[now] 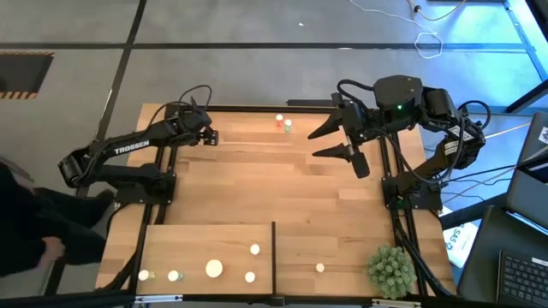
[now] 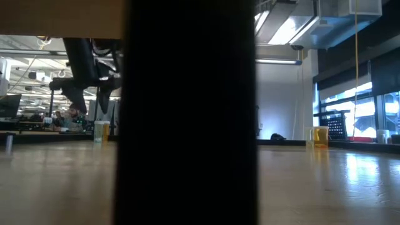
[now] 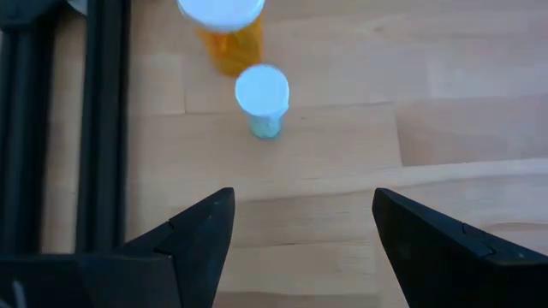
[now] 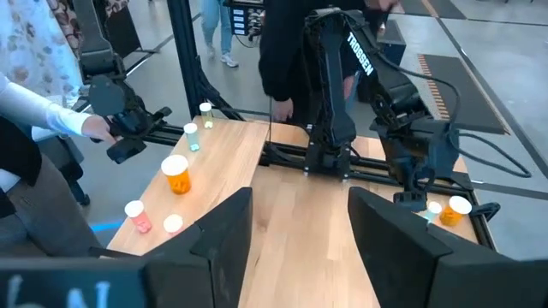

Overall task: Pick and place medicine bottles onto shelf by color
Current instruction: Put the top left blue pill bottle on the shelf aligned with the other blue pill bottle

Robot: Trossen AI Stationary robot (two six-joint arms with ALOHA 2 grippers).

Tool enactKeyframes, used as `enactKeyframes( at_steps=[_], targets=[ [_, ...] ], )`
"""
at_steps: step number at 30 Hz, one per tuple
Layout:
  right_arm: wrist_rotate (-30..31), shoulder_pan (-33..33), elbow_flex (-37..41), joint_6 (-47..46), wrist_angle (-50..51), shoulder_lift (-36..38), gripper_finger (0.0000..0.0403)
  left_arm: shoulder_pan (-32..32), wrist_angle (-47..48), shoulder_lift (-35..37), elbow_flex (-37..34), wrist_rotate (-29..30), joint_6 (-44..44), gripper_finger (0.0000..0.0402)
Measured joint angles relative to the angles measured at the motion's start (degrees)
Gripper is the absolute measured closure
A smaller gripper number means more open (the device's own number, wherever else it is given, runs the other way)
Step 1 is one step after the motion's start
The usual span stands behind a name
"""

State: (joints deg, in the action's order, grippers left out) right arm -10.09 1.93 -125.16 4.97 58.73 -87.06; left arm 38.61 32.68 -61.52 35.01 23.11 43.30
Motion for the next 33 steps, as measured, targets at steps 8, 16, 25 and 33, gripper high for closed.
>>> enactKeyframes(
  at_steps=[8,16,25,33],
  targets=[
    [0.0,0.0,0.0,-0.2,0.0,0.0,0.0206,0.0,-9.3,0.0,-5.0,5.0,0.1,0.0129],
    [0.0,0.0,0.0,-0.3,0.1,0.0,0.0206,2.7,-9.9,0.0,-5.1,5.1,0.1,0.0129],
    [0.0,0.0,0.0,-0.4,0.2,0.0,0.0206,5.9,-12.2,0.0,-5.1,2.2,-0.2,0.0129],
    [0.0,0.0,0.0,-0.2,0.2,0.0,0.0206,6.9,-14.5,-5.3,-5.1,1.8,-0.3,0.0129]
  ],
)
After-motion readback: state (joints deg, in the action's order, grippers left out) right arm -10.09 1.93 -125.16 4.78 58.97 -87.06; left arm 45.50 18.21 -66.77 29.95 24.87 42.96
